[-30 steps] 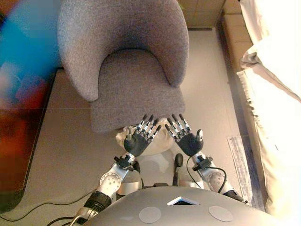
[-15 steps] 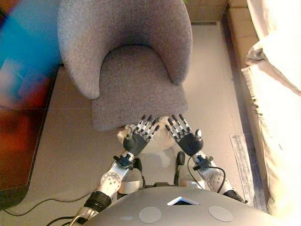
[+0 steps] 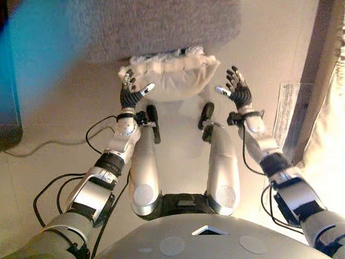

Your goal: Pick up the cushion and take it to the sofa

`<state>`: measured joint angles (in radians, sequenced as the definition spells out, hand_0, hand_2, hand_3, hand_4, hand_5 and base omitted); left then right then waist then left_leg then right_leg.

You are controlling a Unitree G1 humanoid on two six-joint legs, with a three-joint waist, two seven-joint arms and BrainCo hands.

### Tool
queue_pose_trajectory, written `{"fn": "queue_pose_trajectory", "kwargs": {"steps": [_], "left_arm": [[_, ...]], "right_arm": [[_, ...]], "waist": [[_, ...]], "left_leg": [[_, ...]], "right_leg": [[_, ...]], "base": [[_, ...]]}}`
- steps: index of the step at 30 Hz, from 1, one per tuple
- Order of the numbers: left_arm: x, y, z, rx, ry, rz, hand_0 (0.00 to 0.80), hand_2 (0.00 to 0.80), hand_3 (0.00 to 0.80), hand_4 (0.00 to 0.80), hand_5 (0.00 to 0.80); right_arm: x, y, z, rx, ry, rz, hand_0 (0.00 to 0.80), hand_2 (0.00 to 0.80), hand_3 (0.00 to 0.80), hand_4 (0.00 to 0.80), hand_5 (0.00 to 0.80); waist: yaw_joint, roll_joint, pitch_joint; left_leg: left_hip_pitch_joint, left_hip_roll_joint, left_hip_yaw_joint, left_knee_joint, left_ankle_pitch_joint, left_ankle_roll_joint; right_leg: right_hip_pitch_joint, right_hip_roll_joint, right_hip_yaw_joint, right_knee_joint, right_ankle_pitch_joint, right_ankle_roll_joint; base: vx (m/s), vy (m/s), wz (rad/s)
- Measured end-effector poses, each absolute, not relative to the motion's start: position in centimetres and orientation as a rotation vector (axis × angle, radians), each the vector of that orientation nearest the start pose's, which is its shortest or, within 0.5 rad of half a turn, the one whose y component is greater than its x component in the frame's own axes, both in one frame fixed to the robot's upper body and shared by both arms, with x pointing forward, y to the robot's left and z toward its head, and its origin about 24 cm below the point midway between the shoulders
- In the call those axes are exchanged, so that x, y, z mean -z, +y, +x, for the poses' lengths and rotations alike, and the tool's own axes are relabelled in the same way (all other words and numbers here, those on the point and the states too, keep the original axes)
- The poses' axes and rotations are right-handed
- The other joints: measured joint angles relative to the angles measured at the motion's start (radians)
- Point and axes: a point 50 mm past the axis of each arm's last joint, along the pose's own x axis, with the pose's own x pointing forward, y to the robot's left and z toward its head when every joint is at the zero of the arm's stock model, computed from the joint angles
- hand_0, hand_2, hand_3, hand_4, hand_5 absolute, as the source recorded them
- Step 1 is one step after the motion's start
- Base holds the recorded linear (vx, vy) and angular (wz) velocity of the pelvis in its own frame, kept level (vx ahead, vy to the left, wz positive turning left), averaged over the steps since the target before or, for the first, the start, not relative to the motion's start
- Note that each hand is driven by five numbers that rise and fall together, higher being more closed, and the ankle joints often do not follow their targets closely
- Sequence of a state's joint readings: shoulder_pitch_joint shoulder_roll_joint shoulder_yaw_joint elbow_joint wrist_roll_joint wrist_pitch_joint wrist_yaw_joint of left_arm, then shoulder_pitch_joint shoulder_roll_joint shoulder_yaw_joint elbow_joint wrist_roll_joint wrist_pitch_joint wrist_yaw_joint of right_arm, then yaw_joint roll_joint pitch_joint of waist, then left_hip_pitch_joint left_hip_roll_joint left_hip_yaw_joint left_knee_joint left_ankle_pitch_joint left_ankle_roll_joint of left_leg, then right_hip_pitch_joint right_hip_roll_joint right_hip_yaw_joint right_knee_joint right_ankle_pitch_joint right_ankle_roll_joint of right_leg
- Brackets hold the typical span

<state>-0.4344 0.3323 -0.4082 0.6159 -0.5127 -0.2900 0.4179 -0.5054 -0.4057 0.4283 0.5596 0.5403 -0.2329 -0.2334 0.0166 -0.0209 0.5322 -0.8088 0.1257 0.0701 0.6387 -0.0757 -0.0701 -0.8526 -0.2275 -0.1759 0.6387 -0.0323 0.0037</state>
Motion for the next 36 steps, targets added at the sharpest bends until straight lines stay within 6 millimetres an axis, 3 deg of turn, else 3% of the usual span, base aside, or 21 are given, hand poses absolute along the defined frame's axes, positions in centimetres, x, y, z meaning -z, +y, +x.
{"fn": "queue_pose_trajectory", "kwargs": {"steps": [6, 11, 15, 20, 22, 24, 26, 28, 36], "left_arm": [[-4.0, 17.4, 32.4, -0.239, -0.008, 0.013, 0.000, 0.000, 0.000, 0.000, 0.000], [-6.6, 18.2, 34.4, -0.245, -0.054, 0.042, 0.000, 0.000, 0.000, 0.000, 0.000], [-9.1, 20.1, 36.1, -0.324, -0.076, -0.009, 0.000, 0.000, 0.000, 0.000, 0.000], [-10.9, 21.5, 36.9, -0.405, -0.075, -0.074, 0.000, 0.000, 0.000, 0.000, 0.000], [-11.4, 21.8, 37.4, -0.426, -0.050, -0.141, 0.000, 0.000, 0.000, 0.000, 0.000], [-12.3, 21.9, 38.0, -0.416, -0.053, -0.192, 0.000, 0.000, 0.000, 0.000, 0.000], [-12.8, 22.2, 38.3, -0.391, -0.031, -0.244, 0.000, 0.000, 0.000, 0.000, 0.000], [-12.8, 22.2, 38.6, -0.359, 0.007, -0.323, 0.000, 0.000, 0.000, 0.000, 0.000], [-14.0, 22.8, 39.5, -0.384, 0.073, -0.360, 0.000, 0.000, 0.000, 0.000, 0.000]], "right_arm": [[-7.7, -17.2, 34.6, 0.026, -0.055, -0.079, 0.000, 0.000, 0.000, 0.000, 0.000], [-11.6, -18.4, 36.8, 0.037, -0.107, -0.169, 0.000, 0.000, 0.000, 0.000, 0.000], [-15.0, -19.2, 38.7, 0.077, -0.144, -0.208, 0.000, 0.000, 0.000, 0.000, 0.000], [-17.5, -18.9, 39.6, 0.083, -0.175, -0.175, 0.000, 0.000, 0.000, 0.000, 0.000], [-17.7, -18.9, 39.7, 0.079, -0.164, -0.165, 0.000, 0.000, 0.000, 0.000, 0.000], [-18.5, -19.0, 39.9, 0.078, -0.171, -0.174, 0.000, 0.000, 0.000, 0.000, 0.000], [-19.6, -18.9, 40.1, 0.069, -0.182, -0.185, 0.000, 0.000, 0.000, 0.000, 0.000], [-19.2, -19.0, 40.2, 0.062, -0.144, -0.182, 0.000, 0.000, 0.000, 0.000, 0.000], [-19.8, -18.3, 40.8, -0.045, -0.073, -0.220, 0.000, 0.000, 0.000, 0.000, 0.000]], "waist": [[-0.002, 0.006, 0.001], [-0.001, 0.014, 0.002], [-0.002, 0.026, 0.003], [0.000, 0.030, 0.003], [-0.003, 0.031, 0.003], [-0.005, 0.036, 0.000], [0.000, 0.045, 0.003], [-0.009, 0.045, 0.003], [-0.005, 0.047, 0.001]], "left_leg": [[-0.209, 0.009, -0.026, 0.211, -0.060, 0.006], [-0.408, 0.015, -0.050, 0.436, -0.117, 0.007], [-0.512, 0.032, -0.053, 0.531, -0.127, 0.015], [-0.608, 0.053, -0.051, 0.619, -0.134, 0.024], [-0.643, 0.064, -0.046, 0.677, -0.138, 0.027], [-0.689, 0.065, -0.043, 0.734, -0.156, 0.025], [-0.709, 0.071, -0.051, 0.824, -0.231, 0.037], [-0.721, 0.082, -0.044, 0.880, -0.251, 0.047], [-0.748, 0.092, -0.045, 0.922, -0.254, 0.052]], "right_leg": [[-0.202, -0.016, 0.025, 0.205, -0.058, -0.011], [-0.399, -0.023, 0.069, 0.423, -0.116, -0.019], [-0.501, -0.024, 0.086, 0.517, -0.128, -0.022], [-0.599, -0.028, 0.102, 0.602, -0.139, -0.028], [-0.635, -0.026, 0.128, 0.709, -0.202, -0.030], [-0.684, -0.028, 0.143, 0.750, -0.207, -0.028], [-0.724, -0.029, 0.146, 0.781, -0.206, -0.028], [-0.742, -0.032, 0.165, 0.837, -0.213, -0.025], [-0.764, -0.040, 0.174, 0.896, -0.237, -0.025]], "base": [[-0.049, 0.001, 0.05], [-0.008, 0.018, 0.04], [-0.006, 0.002, 0.01], [-0.010, 0.020, 0.01], [0.000, 0.013, 0.11], [0.008, 0.044, 0.18], [0.019, 0.064, -0.17], [0.016, 0.062, 0.01], [0.020, 0.000, 0.04]]}}
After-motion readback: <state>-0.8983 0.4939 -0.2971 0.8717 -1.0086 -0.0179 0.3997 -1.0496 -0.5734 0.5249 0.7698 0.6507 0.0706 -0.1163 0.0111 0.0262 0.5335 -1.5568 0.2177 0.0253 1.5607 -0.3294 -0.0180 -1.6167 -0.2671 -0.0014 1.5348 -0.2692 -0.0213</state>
